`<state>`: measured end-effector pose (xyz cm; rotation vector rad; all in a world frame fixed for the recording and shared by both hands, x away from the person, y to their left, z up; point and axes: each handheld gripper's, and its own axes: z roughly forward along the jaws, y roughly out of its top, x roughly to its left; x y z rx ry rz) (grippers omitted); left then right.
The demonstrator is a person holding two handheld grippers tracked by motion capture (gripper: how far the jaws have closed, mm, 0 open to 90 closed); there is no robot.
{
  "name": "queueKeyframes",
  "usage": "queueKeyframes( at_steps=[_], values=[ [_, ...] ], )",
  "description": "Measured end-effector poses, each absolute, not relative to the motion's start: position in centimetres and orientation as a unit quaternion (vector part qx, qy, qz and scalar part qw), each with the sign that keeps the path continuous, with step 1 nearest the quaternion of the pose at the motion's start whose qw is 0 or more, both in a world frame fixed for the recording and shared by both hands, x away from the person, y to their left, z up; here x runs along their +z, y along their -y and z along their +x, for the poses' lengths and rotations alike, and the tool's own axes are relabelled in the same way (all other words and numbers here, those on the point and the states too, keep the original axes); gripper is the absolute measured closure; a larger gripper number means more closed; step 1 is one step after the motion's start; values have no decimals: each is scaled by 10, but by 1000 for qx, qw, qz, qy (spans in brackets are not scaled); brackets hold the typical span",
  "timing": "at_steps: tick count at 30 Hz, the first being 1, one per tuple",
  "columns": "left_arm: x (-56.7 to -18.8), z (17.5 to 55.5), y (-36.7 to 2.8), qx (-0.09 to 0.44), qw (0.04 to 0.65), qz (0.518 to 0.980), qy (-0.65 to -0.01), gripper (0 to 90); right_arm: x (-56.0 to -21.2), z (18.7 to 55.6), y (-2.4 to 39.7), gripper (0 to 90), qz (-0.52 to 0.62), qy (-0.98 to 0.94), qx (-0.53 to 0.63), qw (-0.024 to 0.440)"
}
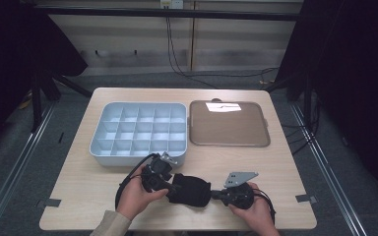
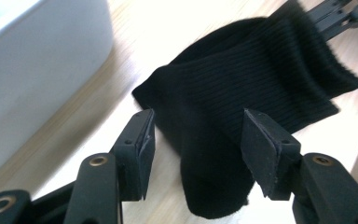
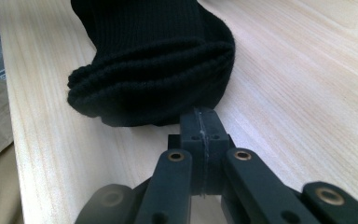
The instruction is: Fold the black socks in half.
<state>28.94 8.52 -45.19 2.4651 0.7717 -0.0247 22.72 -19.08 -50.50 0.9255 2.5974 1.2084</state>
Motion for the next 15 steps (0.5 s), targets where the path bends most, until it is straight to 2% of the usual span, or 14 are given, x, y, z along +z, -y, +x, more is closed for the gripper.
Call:
queueKeyframes(
  at_steps=[8,15],
  values=[
    [-463,294,-94,-23,268,913,-306,475,-505,227,191,900,307,-861,400,65],
    [-469,298,-98,-29,262,911,-316,529,-505,227,191,900,306,-861,401,66]
  ],
)
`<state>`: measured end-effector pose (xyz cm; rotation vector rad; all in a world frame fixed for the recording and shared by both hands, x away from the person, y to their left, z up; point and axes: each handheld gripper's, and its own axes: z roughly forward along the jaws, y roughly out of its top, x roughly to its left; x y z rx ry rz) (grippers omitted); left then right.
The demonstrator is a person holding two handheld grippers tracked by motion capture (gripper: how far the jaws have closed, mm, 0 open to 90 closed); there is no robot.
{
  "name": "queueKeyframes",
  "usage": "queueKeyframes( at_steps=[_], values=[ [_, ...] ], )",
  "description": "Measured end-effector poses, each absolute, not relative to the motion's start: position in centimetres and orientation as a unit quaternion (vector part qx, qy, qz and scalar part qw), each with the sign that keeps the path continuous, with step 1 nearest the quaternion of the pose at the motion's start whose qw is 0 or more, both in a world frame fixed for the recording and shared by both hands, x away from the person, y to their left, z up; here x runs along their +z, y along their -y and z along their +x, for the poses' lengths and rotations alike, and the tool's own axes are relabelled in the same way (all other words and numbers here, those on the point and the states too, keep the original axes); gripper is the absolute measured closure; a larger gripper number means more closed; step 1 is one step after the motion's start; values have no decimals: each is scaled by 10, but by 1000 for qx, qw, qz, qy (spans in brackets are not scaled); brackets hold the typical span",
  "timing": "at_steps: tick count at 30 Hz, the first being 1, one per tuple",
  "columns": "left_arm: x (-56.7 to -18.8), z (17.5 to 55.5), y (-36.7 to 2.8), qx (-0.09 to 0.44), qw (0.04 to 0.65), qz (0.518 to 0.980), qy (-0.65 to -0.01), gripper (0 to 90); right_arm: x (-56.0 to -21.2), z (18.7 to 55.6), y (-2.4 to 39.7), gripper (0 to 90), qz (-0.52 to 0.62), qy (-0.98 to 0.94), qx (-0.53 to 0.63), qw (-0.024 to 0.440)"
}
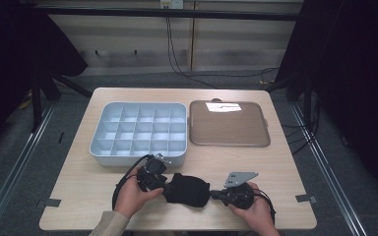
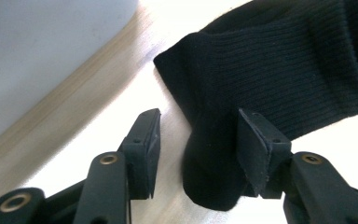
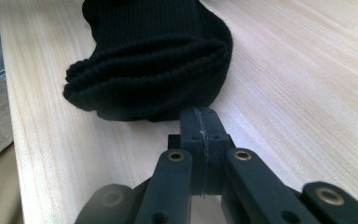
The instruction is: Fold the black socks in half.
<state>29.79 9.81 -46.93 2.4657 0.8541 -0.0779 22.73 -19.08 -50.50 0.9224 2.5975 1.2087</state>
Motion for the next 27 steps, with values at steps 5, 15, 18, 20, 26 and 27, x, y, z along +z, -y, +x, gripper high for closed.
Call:
queueKeyframes(
  at_steps=[5,15,18,20,26,27],
  values=[
    [-473,299,-99,-36,262,909,-322,542,-505,227,191,900,305,-861,401,67],
    [-477,299,-101,-51,267,906,-325,623,-505,227,191,900,304,-862,400,68],
    [-477,298,-100,-52,267,907,-320,660,-505,227,190,900,304,-862,400,69],
    [-477,298,-99,-54,269,907,-320,697,-505,227,190,900,304,-862,400,69],
    [-475,296,-96,-69,262,902,-336,822,-504,227,191,900,304,-864,397,68],
    [-475,296,-96,-69,262,902,-336,824,-504,227,191,900,304,-864,397,68]
  ],
)
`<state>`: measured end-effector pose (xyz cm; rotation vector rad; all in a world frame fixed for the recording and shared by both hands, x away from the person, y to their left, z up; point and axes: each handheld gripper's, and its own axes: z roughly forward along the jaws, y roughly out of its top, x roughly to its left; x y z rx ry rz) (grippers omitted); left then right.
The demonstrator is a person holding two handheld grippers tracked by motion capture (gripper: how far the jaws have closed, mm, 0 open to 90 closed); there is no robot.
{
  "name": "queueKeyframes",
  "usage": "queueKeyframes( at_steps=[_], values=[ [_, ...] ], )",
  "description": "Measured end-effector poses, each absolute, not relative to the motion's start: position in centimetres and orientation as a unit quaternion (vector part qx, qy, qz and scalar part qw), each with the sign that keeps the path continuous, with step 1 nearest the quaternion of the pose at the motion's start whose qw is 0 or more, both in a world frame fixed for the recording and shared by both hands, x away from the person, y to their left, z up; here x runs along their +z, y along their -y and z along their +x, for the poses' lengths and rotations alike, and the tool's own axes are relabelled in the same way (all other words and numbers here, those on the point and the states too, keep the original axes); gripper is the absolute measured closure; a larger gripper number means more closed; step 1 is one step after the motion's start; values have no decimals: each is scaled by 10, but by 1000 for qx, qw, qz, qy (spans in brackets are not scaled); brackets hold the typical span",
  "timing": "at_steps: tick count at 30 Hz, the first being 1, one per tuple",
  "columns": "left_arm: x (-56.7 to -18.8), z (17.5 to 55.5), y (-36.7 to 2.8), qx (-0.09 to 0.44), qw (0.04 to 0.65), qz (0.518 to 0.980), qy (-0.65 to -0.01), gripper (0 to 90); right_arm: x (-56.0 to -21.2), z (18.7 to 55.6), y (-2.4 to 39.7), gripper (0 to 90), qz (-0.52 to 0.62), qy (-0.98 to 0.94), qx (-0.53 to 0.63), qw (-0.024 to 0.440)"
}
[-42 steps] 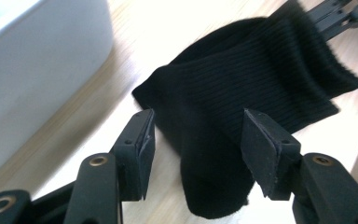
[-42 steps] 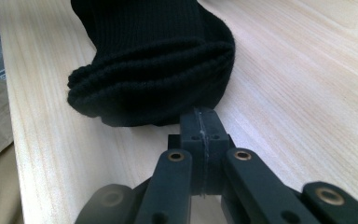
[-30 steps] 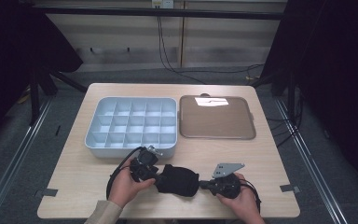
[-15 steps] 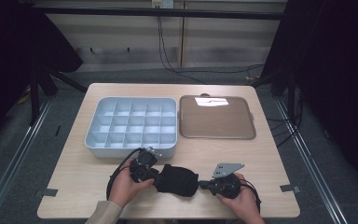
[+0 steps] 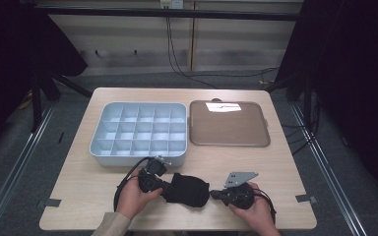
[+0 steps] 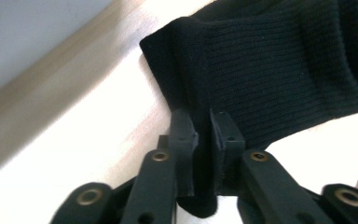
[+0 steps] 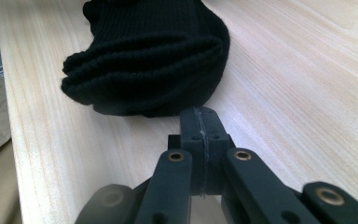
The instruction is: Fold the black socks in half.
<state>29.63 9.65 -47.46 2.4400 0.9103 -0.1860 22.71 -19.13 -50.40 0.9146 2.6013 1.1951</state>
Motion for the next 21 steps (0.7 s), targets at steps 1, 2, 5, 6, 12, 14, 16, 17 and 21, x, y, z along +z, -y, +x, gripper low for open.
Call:
queueKeyframes(
  at_steps=[1,2,5,6,12,14,16,17,21],
  values=[
    [-474,296,-96,-71,263,902,-335,825,-504,227,192,900,303,-864,396,70],
    [-473,297,-97,-72,266,901,-335,825,-504,227,192,900,303,-864,396,70],
    [-471,297,-98,-78,268,900,-336,825,-504,227,192,900,303,-864,395,69],
    [-470,297,-98,-79,270,901,-331,825,-504,227,192,900,302,-864,396,69],
    [-463,296,-99,-83,278,900,-326,821,-502,228,192,900,299,-865,398,71],
    [-459,296,-100,-89,284,898,-323,821,-500,228,193,900,299,-863,401,72],
    [-458,295,-100,-88,285,898,-323,821,-499,227,193,900,299,-863,402,73],
    [-455,295,-100,-88,288,898,-320,821,-499,227,193,900,298,-862,403,73],
    [-450,294,-99,-87,289,899,-317,820,-498,227,193,900,299,-861,405,71]
  ],
)
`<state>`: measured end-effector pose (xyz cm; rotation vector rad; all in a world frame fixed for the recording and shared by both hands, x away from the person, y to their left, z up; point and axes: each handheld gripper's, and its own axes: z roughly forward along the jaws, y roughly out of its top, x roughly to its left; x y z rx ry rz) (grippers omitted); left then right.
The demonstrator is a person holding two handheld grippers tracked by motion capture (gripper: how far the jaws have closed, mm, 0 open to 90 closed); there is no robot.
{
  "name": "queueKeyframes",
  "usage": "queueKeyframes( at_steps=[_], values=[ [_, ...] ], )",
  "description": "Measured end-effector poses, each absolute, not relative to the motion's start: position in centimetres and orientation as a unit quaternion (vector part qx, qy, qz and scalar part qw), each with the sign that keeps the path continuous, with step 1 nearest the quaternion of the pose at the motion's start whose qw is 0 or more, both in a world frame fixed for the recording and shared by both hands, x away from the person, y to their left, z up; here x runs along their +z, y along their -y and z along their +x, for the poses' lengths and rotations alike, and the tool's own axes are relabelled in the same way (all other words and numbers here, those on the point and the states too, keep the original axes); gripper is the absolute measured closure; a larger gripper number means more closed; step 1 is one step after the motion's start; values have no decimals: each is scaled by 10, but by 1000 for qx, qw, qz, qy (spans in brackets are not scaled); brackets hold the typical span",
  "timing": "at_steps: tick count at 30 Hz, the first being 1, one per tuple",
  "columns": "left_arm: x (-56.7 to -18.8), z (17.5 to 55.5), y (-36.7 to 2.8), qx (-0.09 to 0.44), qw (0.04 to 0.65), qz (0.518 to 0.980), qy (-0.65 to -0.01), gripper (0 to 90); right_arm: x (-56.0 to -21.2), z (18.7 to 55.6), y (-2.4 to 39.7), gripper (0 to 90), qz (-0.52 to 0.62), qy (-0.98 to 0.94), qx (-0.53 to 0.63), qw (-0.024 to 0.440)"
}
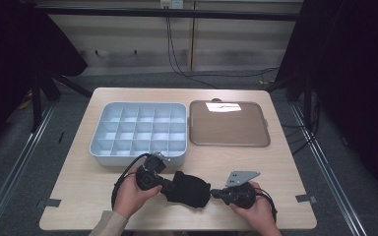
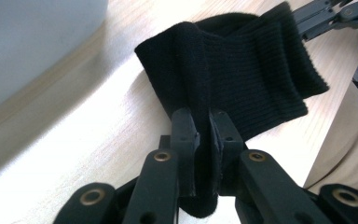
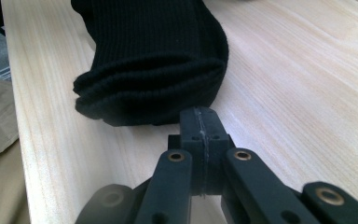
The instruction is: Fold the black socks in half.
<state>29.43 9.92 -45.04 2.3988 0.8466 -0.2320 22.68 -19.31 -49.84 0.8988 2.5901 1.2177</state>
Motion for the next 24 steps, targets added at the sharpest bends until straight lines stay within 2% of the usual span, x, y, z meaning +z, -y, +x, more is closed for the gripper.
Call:
queueKeyframes(
  at_steps=[24],
  values=[
    [-447,293,-95,-80,278,904,-315,817,-494,227,196,900,299,-858,411,76]
  ],
)
